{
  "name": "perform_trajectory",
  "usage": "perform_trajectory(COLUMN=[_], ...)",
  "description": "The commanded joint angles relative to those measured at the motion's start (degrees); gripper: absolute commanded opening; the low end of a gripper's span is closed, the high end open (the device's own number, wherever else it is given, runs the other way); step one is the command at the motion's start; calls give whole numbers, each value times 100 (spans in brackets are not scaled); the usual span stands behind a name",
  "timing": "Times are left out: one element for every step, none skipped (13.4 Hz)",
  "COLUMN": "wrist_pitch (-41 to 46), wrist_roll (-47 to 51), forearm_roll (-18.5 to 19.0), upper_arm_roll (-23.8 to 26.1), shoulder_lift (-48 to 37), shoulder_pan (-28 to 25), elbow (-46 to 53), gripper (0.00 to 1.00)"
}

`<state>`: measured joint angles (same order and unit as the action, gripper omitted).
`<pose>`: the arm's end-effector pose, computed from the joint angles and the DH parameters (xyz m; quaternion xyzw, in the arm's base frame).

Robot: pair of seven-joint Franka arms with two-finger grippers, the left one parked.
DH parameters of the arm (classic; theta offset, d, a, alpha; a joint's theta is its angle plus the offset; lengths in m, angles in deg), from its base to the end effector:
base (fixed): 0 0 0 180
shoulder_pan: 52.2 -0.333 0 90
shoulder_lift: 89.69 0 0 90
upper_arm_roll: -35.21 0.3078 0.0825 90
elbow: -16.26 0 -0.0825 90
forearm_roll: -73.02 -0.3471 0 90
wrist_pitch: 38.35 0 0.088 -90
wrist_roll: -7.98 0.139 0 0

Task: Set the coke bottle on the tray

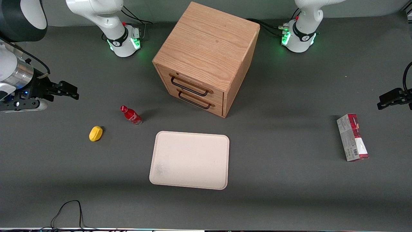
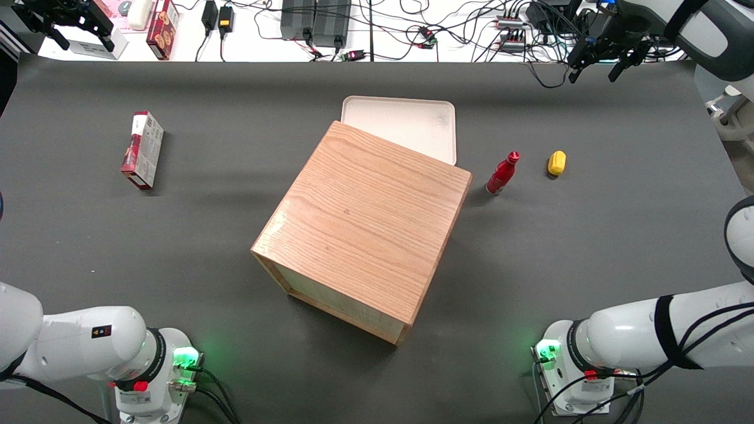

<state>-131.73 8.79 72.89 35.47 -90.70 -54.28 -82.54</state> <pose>0.5088 0.0211 0.5315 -0.9992 -0.0132 0.0385 0.0000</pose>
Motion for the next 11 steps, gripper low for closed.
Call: perform_trajectory(wrist_pitch=[380,382,434,530,566,567,567,567,567,575,575], wrist_roll=[-12,-81,-108,-100,-47,-12,-12,-20,-20,-12,-12], forearm_roll=[-31,-22,-22,-22,-22,-31,-31,-31,-31,-22,-22], upper_arm_roll=[71,71,71,71,71,71,71,71,71,71,71], shoulder_lift=[75,100,118,110,109,109,101,92,74,66,65], shoulder_pan=[85,85,76,50,50,50,50,50,50,50,50], elbow=[238,343,405,397,405,405,405,405,414,414,423], gripper=[100,100,100,100,100,100,100,100,100,100,100])
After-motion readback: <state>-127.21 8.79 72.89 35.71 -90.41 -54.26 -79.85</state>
